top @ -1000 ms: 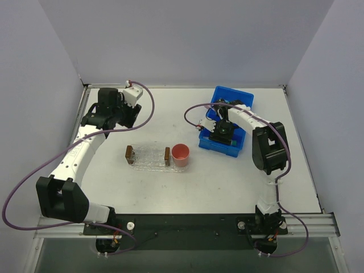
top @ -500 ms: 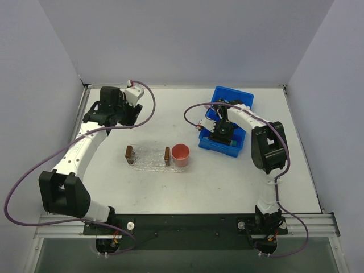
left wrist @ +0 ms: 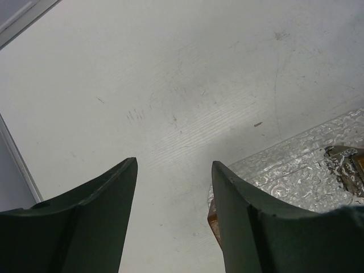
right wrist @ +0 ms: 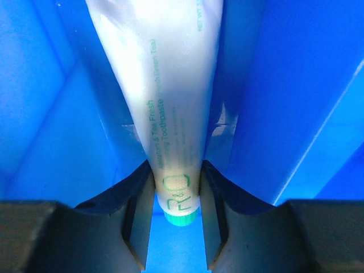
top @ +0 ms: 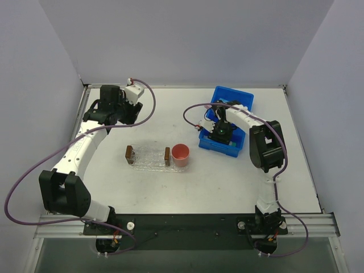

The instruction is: Prepare toiletry sets of a toothbrush and toothpaste on the tray

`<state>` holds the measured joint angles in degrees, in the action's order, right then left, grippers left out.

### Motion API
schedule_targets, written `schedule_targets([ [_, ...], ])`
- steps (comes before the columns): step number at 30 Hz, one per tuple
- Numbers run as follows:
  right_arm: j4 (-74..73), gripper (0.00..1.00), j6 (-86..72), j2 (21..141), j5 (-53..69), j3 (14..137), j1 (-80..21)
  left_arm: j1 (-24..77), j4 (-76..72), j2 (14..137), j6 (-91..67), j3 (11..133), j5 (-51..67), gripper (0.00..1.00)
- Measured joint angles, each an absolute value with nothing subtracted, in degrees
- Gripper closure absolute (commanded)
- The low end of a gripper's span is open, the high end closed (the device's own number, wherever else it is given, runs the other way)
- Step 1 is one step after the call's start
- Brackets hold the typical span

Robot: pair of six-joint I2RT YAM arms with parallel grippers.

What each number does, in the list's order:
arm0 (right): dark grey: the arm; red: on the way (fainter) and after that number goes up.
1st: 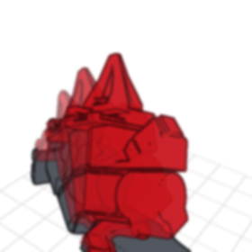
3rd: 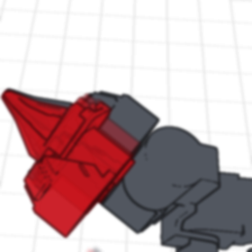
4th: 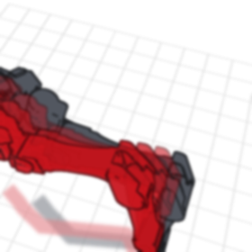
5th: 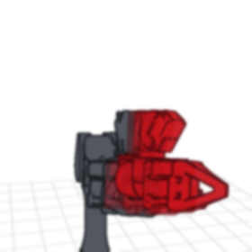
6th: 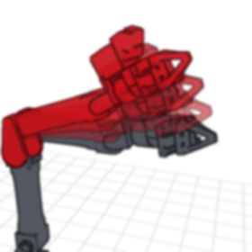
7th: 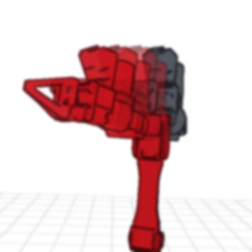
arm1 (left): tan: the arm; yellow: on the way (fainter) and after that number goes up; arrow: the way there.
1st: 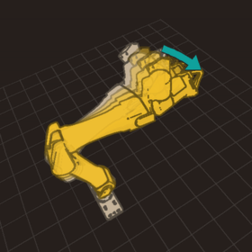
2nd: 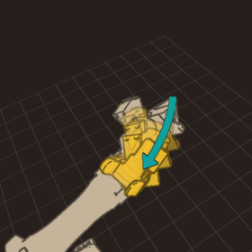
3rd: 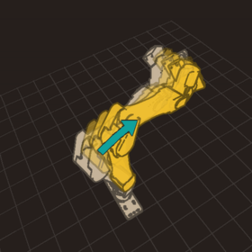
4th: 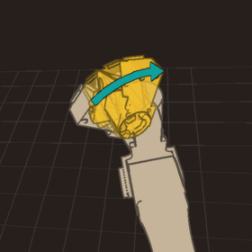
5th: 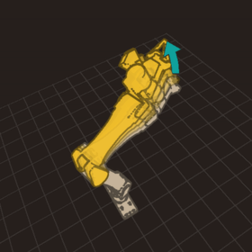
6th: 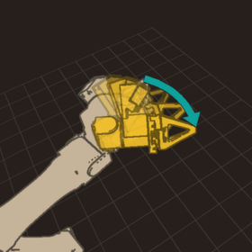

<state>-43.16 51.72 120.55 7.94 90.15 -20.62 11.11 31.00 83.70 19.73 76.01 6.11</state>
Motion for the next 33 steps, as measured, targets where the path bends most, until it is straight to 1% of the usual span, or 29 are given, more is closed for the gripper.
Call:
schedule_targets([
  [7, -42.96, 0.87, 50.13, 120.57, 7.38, 90.15, -20.80, 11.11, 30.81, 83.70, 19.77, 76.01, 6.33, 0.35],
  [11, -42.87, 0.99, 49.45, 120.55, 6.83, 90.15, -21.04, 11.11, 30.55, 83.70, 19.86, 76.01, 6.52, 0.35],
  [12, -42.87, 1.00, 49.36, 120.53, 6.68, 90.15, -21.08, 11.11, 30.52, 83.70, 19.90, 76.01, 6.66, 0.35],
  [22, -43.09, 1.00, 47.13, 120.33, 6.44, 90.63, -21.10, 11.07, 29.67, 82.87, 19.99, 75.83, 7.75, 0.35],
  [28, -45.23, 1.00, 44.71, 120.14, 6.85, 94.50, -21.10, 11.05, 28.64, 82.39, 20.10, 75.72, 8.43, 0.35],
  [33, -46.98, 1.00, 43.40, 117.54, 7.51, 96.36, -21.32, 10.94, 27.59, 82.35, 19.90, 75.72, 9.54, 0.35],
])
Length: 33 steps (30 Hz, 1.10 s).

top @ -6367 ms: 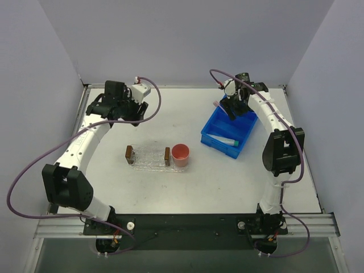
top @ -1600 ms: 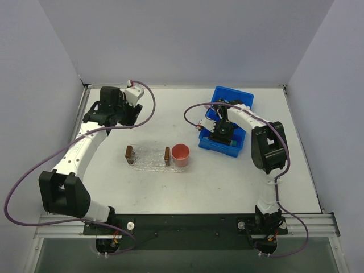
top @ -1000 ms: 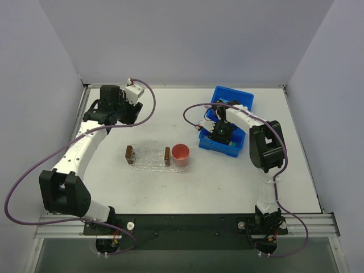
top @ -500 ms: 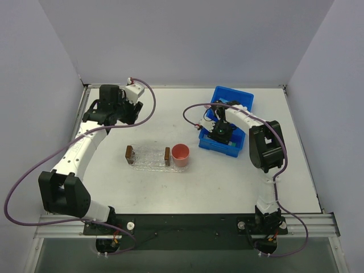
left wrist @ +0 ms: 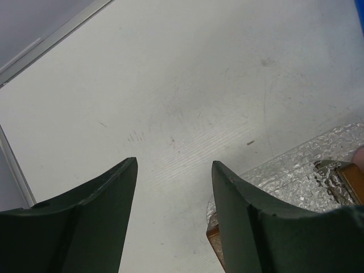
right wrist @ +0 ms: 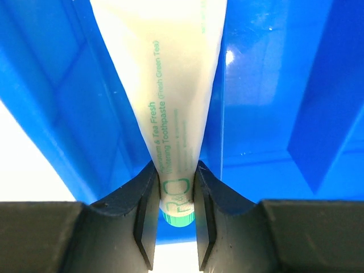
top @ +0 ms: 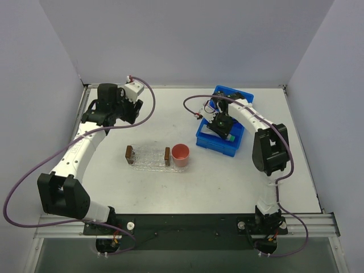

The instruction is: Prepare toiletry sets of a toothbrush and toothpaste on the tray

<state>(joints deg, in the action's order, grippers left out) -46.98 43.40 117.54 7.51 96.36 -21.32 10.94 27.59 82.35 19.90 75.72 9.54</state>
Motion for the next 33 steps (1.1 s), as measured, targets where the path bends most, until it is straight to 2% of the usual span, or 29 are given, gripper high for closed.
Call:
schedule_targets([
  [12, -51.59, 1.00, 42.61, 111.24, 8.34, 98.80, -21.50, 10.74, 25.87, 81.65, 18.13, 75.75, 12.45, 0.35],
  [19, -57.76, 1.00, 40.36, 110.98, 12.08, 111.57, -21.67, 10.70, 26.33, 81.71, 12.34, 80.01, 19.70, 0.35],
  [25, -57.80, 1.00, 35.42, 110.61, 14.02, 124.62, -24.14, 10.44, 24.88, 84.58, -1.54, 89.67, 29.34, 0.35],
  [33, -53.63, 1.00, 31.81, 108.92, 8.78, 125.84, -33.17, 9.85, 18.61, 89.54, -26.06, 94.43, 37.74, 0.35],
])
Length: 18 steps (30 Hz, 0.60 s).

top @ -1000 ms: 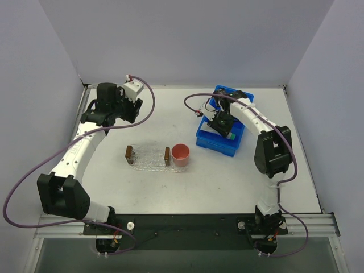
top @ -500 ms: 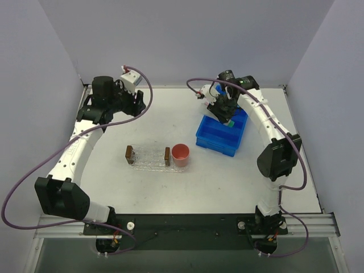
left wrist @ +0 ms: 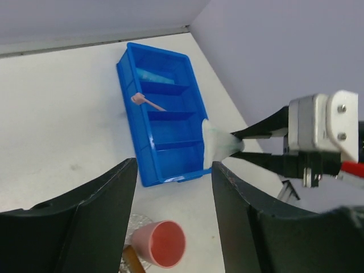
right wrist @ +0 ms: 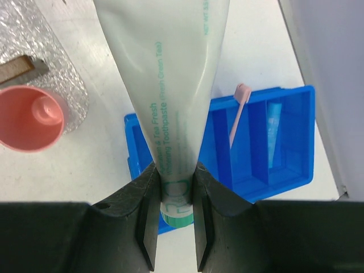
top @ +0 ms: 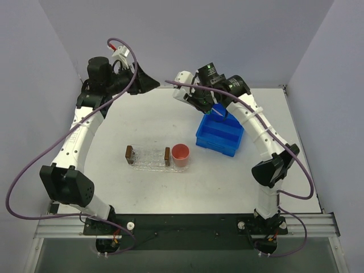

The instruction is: Prepare toiletry sets of a toothbrush and toothpaste on the tray

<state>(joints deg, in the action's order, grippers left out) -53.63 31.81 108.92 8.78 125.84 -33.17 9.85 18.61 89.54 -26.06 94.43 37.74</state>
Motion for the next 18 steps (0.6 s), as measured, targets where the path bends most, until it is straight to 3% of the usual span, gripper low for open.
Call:
schedule_targets([
  [9, -48.03, 1.00, 30.61, 108.84, -1.67, 125.78, -39.59, 9.69, 12.91, 89.62, -42.54, 92.64, 39.99, 0.35],
  [18, -46.15, 1.00, 29.95, 108.86, -5.28, 125.78, -42.17, 9.69, 12.10, 89.60, -46.28, 89.65, 41.91, 0.34],
])
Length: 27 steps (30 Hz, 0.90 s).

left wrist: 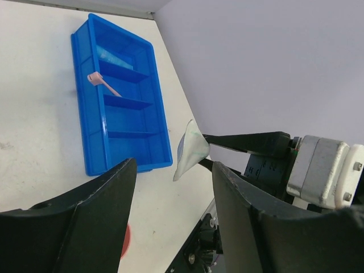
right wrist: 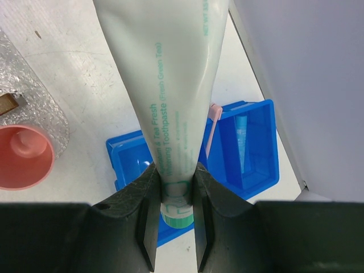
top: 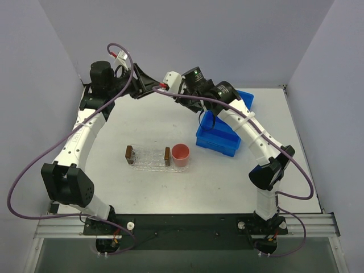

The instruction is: Prepare toiletry sets of a toothbrush and toothpaste on the tray

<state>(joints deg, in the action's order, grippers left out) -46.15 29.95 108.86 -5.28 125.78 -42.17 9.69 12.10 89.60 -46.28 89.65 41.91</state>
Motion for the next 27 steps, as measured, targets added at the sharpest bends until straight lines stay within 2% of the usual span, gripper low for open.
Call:
schedule_targets([
  [13, -45.23, 1.00, 28.84, 108.86, -5.67, 125.80, -44.77, 10.26, 8.25, 89.54, -48.45, 87.55, 45.91, 0.35],
  [18, -45.19, 1.00, 28.64, 108.86, -5.82, 125.80, -45.82, 11.44, 6.35, 89.36, -49.19, 87.15, 47.29, 0.44],
  [24, -45.19, 1.00, 28.53, 108.86, -6.26, 125.91, -46.26, 11.86, 5.30, 89.06, -49.36, 85.95, 47.79, 0.61],
  [27, -45.23, 1.00, 28.56, 108.86, -6.52, 125.91, -46.35, 11.86, 4.99, 88.92, -49.36, 84.55, 47.83, 0.65],
])
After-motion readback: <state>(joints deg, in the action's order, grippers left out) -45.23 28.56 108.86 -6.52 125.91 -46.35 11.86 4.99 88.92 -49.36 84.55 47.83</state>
